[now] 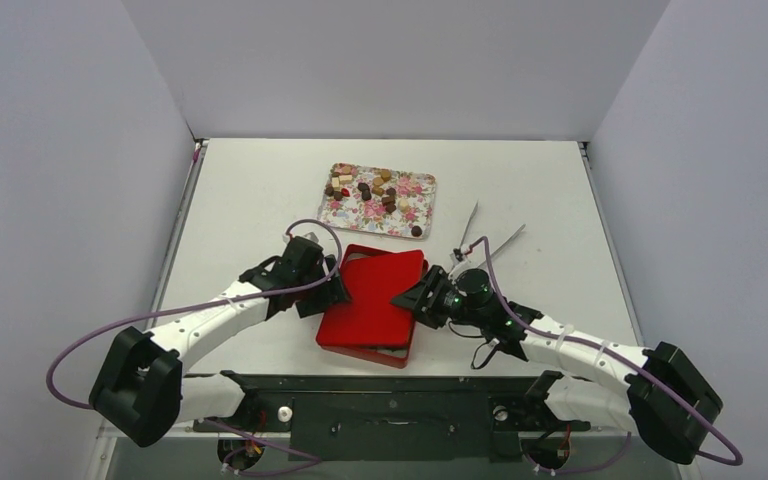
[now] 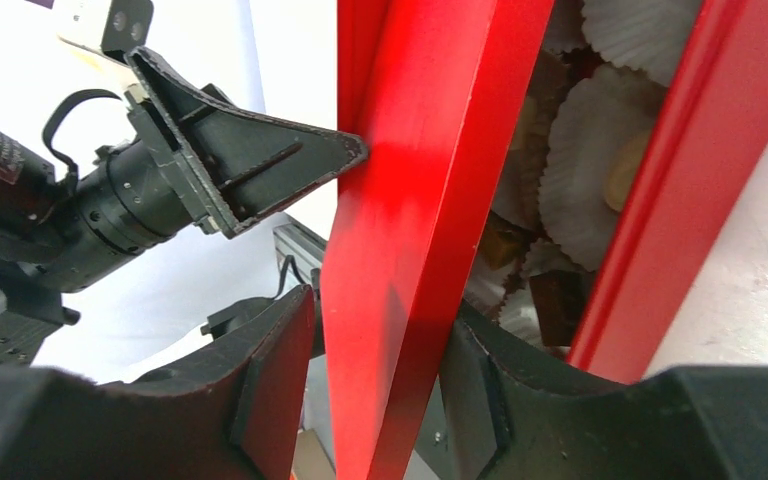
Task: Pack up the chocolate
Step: Pick up the box lid from the center of the board.
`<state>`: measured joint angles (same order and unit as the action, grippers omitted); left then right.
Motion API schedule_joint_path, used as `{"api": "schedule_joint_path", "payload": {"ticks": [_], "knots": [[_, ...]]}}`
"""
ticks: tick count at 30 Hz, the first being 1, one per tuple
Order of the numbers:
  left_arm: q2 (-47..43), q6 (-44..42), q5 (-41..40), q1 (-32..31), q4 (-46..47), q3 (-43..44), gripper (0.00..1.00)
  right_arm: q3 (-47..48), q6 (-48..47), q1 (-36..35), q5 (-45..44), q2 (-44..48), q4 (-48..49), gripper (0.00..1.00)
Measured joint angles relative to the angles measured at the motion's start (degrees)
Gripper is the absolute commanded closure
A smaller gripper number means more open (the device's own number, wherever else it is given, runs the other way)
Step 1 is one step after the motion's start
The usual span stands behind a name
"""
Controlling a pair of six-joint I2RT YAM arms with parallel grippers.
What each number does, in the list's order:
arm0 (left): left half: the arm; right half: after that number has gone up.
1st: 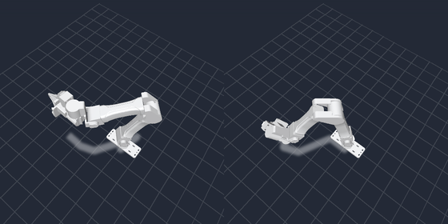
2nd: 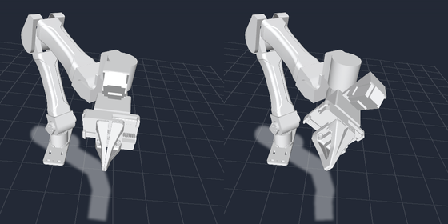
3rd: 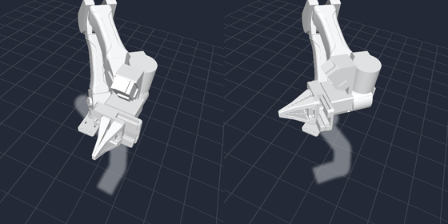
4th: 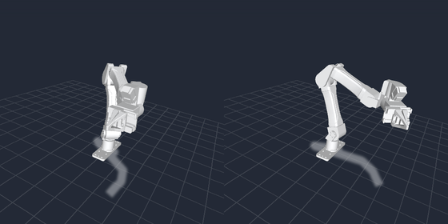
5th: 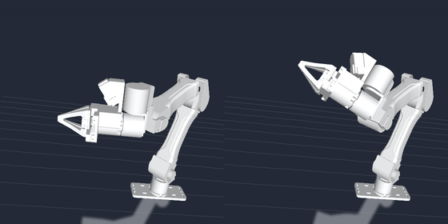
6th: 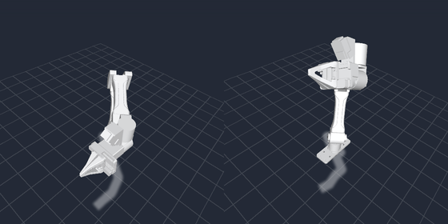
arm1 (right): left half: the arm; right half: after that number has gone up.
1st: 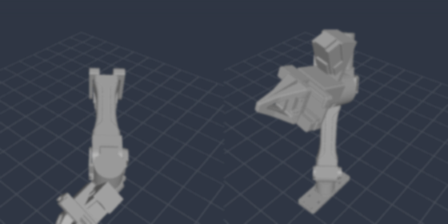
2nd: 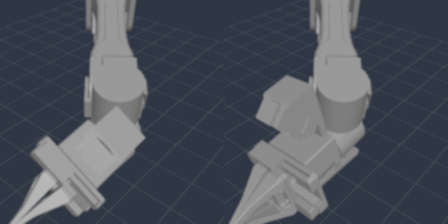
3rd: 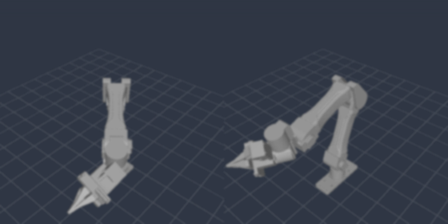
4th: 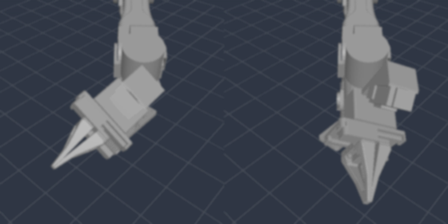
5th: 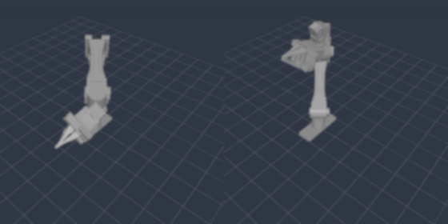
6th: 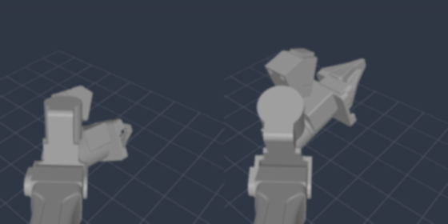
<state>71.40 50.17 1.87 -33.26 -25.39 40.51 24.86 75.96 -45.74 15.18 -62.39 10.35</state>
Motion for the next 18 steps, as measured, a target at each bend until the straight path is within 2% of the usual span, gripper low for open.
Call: {"api": "schedule_joint_path", "payload": {"ticks": [5, 10, 18], "knots": [[-0.46, 1.09, 0.98, -0.04, 1.05, -0.79, 0.35, 0.00, 1.51, 0.00, 1.01, -1.81, 3.28, 0.71], [-0.92, 2.12, 1.88, -0.35, 1.92, -1.38, 0.35, 0.00, 2.84, -0.04, 1.92, -5.66, 6.14, 0.99], [-2.69, 2.10, 1.33, -0.35, -0.92, 0.20, 0.31, 0.24, 1.60, 0.07, 2.34, -4.09, 5.60, 1.00]]}}
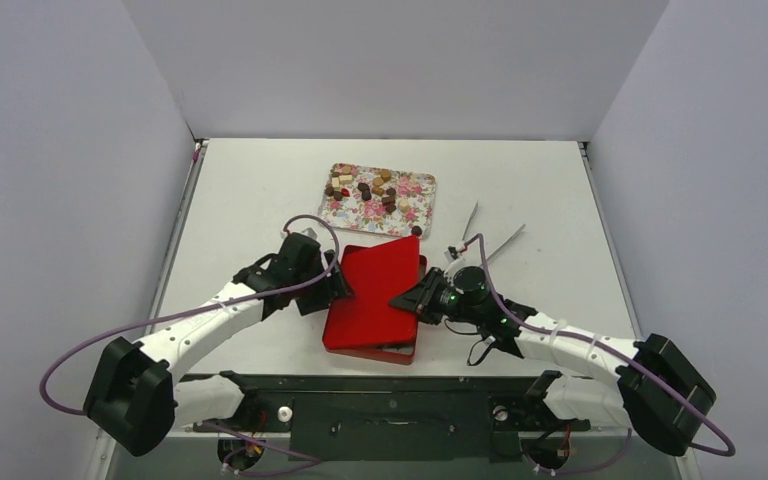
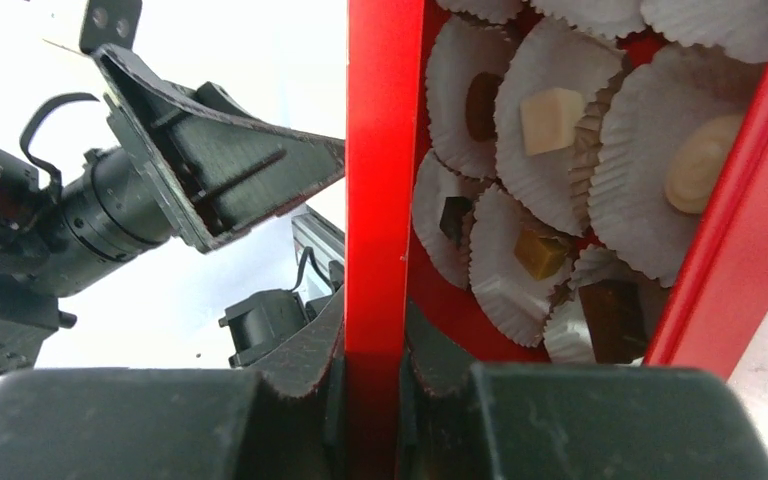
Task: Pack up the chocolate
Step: Pick up the box lid from the center of the board, then close the box lid on the packing box.
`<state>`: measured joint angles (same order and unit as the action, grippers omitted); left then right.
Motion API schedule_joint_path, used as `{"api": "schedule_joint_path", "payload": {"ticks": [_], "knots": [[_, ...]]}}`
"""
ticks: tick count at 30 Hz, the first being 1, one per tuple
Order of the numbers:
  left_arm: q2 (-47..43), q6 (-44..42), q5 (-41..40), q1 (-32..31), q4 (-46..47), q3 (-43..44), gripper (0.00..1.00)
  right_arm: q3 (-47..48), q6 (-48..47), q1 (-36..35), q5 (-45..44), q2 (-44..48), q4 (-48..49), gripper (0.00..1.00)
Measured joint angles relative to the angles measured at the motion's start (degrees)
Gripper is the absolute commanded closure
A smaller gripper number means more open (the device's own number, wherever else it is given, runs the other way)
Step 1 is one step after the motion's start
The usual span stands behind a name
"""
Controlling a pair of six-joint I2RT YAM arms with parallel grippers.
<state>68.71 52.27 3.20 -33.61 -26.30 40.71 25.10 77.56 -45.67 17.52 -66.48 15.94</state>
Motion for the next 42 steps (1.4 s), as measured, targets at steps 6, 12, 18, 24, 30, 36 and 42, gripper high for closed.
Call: {"api": "schedule_joint_path", "payload": {"ticks": [6, 12, 18, 24, 30, 36, 42], "knots": [[-1.79, -1.36, 0.26, 3.39, -3.37, 7.02, 0.27, 1.20, -2.16, -0.07, 0.37, 4.02, -2.14, 1.00], [-3.63, -3.80, 1.77, 9.81, -5.16, 12.39, 0.26, 1.70, -2.93, -0.96, -0.04, 5.05, -2.58, 1.00], [-3.67, -5.92, 4.20, 13.11, -7.21, 12.72, 0.26, 2.78, -2.32, -3.78, -1.68, 4.76, -2.27, 1.00], [-3.67, -6.56, 5.66, 13.90, -7.50, 12.70, 0.26, 3.69, -2.01, -4.68, -4.24, 4.17, 0.00, 1.00], [-3.67, -6.93, 6.08, 14.36, -7.52, 12.68, 0.26, 3.69, -2.03, -4.70, -6.25, -1.09, 5.27, 1.00], [-3.65, -7.61, 6.16, 14.64, -7.45, 11.98, 0.26, 3.65, -2.25, -5.01, -7.87, -5.73, 8.92, 1.00], [-3.61, -7.69, 6.80, 14.64, -6.99, 8.79, 0.29, 2.62, -2.32, -5.01, -8.61, -5.73, 11.54, 1.00]]}}
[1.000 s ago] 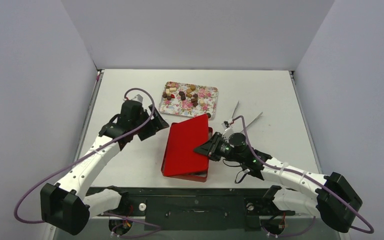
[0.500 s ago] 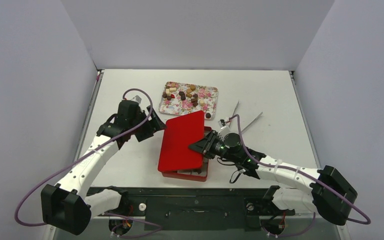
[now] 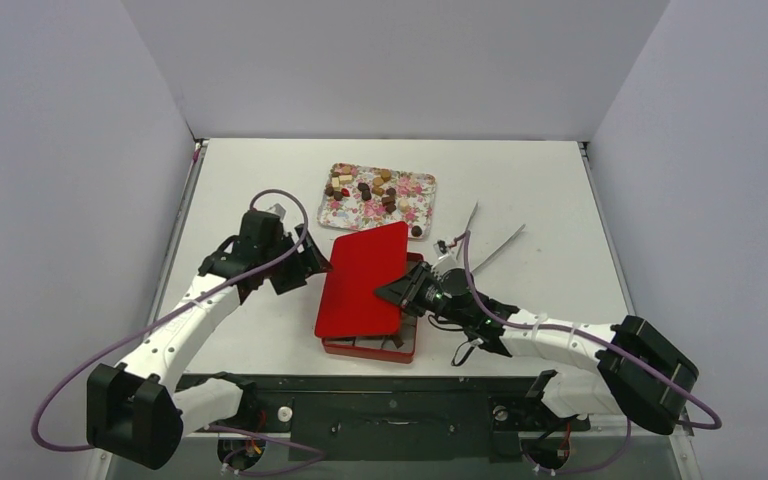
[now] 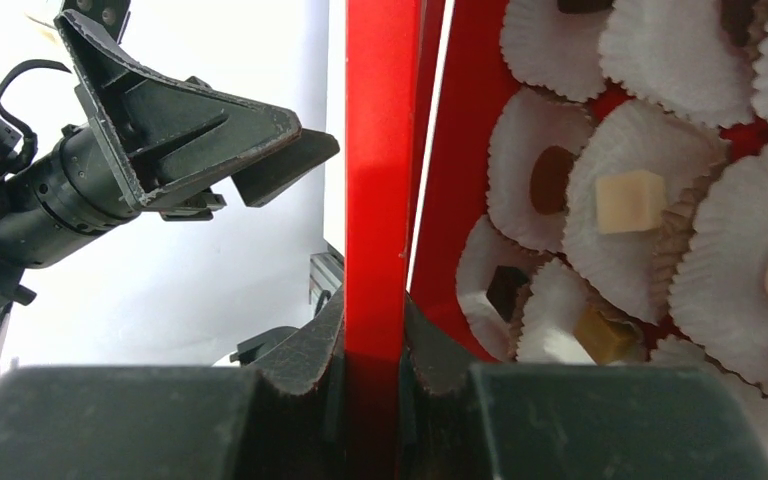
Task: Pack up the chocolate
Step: Close the box lid on the packing box.
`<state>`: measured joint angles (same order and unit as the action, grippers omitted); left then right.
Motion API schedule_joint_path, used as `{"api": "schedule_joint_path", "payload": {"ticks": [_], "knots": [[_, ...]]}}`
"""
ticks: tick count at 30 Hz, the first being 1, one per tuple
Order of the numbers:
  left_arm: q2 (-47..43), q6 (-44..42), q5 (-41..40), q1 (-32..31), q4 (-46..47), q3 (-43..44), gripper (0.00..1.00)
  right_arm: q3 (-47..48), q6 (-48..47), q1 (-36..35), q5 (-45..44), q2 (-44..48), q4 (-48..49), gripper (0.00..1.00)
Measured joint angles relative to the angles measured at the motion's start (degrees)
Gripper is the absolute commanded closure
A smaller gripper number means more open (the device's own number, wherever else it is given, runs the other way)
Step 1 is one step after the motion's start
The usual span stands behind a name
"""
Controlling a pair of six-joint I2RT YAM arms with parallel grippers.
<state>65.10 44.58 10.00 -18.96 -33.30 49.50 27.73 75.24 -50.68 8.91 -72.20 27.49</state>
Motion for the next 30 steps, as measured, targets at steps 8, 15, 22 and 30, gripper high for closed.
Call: {"api": "schedule_joint_path", "payload": {"ticks": [8, 15, 22, 30], "knots": [[0.96, 0.37, 0.96, 0.00, 1.01, -3.50, 0.39, -3.39, 0.28, 0.00, 0.11, 0.09, 0.94, 1.00], [1.27, 1.73, -3.85, 0.20, 0.52, -4.28, 0.56, -5.46, 0.28, 0.44, 0.15, 1.86, 2.43, 1.00], [1.46, 3.52, -9.29, 0.81, 0.50, -8.09, 0.66, -7.04, 0.24, 1.46, 0.61, 3.48, 2.45, 1.00], [5.79, 4.33, -9.31, -0.52, 2.01, -9.90, 0.72, -8.17, 0.24, 2.64, 1.18, 4.52, 2.38, 0.83]]}}
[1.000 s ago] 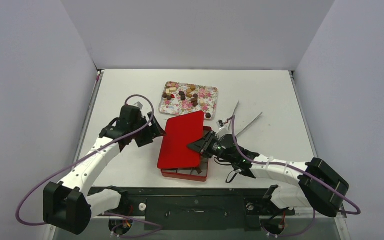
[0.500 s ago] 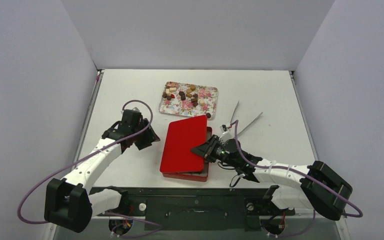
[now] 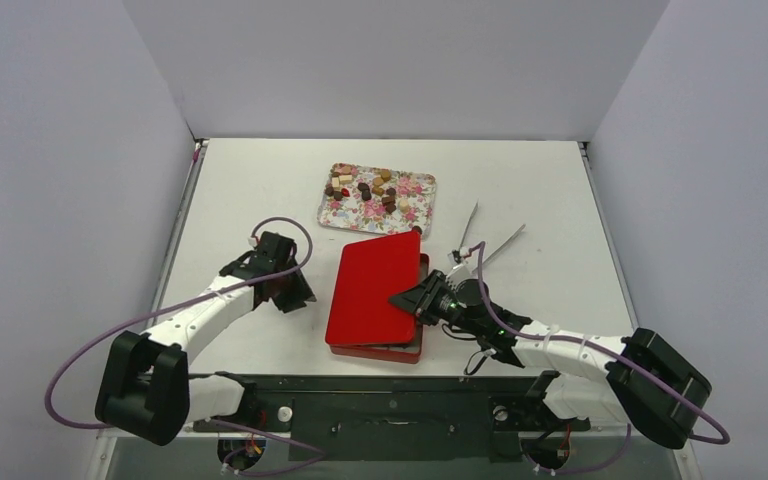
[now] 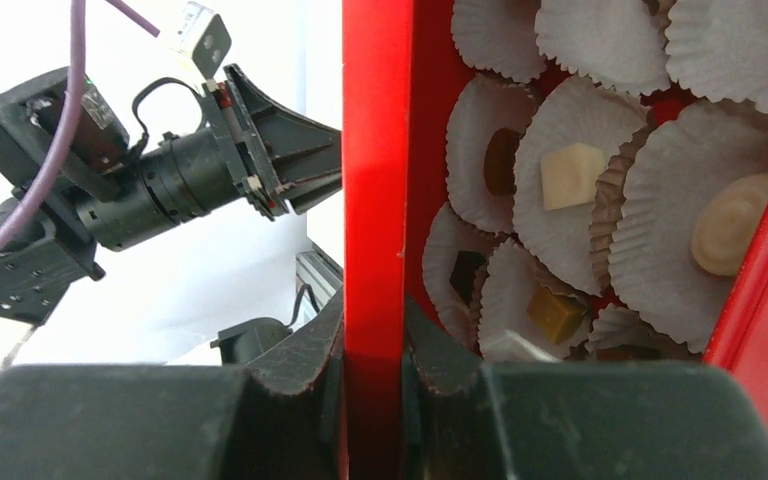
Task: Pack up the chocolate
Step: Close the box lid on the packing box.
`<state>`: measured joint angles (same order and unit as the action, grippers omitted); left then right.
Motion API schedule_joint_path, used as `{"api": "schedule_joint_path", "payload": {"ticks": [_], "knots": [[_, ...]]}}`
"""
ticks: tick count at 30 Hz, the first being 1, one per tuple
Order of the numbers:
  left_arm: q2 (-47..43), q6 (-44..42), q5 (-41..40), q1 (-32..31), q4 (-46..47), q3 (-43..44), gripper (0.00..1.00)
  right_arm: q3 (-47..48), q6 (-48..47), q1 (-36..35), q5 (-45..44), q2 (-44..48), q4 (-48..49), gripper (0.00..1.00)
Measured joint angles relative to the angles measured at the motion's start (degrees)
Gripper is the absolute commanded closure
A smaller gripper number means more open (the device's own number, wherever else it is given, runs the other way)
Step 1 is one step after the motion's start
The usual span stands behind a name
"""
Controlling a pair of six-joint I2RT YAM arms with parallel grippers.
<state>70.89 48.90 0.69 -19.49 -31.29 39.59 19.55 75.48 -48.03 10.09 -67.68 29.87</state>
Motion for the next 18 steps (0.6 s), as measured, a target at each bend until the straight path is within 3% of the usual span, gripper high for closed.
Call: {"api": "schedule_joint_path", "payload": {"ticks": [8, 18], "knots": [[5.38, 0.63, 0.52, -5.79, 2.99, 0.02, 0.73, -1.29, -0.20, 1.25, -0.22, 2.78, -1.46, 0.59], [8.48, 1.66, 0.22, -9.22, 3.54, 2.60, 0.74, -2.97, -1.53, 3.13, -0.48, 9.07, -7.32, 0.52]]}}
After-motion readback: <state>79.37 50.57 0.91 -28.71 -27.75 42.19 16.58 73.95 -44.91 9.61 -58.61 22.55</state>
